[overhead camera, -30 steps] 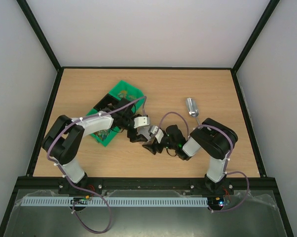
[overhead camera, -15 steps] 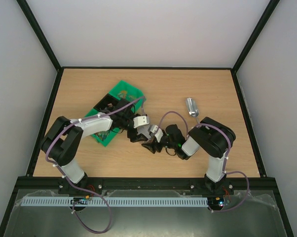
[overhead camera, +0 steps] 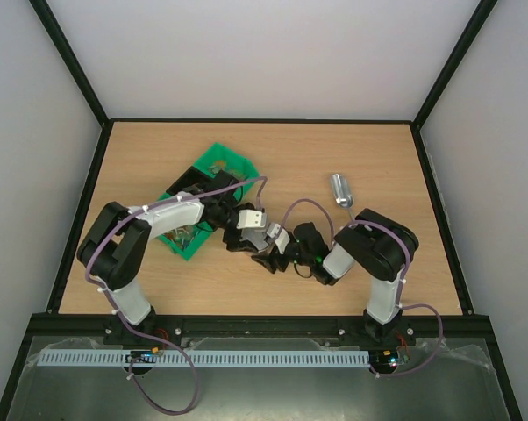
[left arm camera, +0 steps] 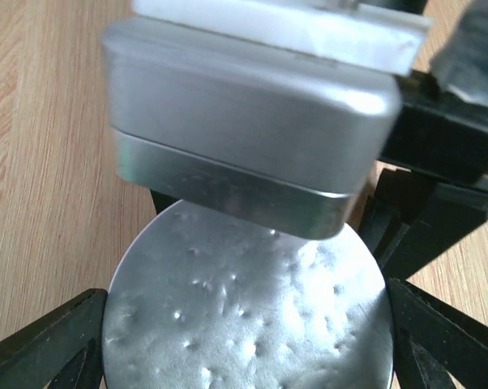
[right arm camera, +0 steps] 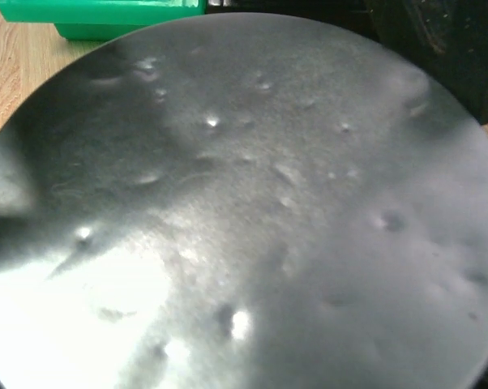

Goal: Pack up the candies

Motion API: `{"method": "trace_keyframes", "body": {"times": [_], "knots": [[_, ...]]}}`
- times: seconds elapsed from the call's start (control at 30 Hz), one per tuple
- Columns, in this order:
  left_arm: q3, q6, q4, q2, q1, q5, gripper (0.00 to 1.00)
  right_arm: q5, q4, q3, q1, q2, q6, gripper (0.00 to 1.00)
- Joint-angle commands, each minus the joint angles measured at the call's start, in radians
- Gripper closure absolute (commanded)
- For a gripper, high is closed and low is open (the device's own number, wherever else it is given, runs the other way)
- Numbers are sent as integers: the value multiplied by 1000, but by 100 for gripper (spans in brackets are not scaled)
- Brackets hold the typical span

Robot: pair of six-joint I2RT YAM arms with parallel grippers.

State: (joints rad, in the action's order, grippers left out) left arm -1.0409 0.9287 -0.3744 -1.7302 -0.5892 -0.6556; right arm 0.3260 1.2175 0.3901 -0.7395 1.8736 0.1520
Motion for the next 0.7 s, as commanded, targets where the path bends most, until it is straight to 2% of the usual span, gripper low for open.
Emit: {"method": "trace_keyframes", "body": {"times": [0.0,0.07,0.1,0.2,0.33,0.67], "knots": [[7,231,-146,-22,-9,-42,27,27,10,-22,4,-16,8,53],[-2,206,-134,-30,-3,-33,26,26,8,-27,5,-26,9,51],[-6,156,-90,-35,6,-33,26,23,6,-30,5,-31,10,46],[-54,36,-39,-72,37,-45,26,9,-18,-40,7,-62,8,20],[-85,-47,44,-110,54,-32,26,11,-101,-53,14,-157,6,0],[-142,-128,199,-186,57,44,23,-42,-204,-117,63,-311,-36,1]]}}
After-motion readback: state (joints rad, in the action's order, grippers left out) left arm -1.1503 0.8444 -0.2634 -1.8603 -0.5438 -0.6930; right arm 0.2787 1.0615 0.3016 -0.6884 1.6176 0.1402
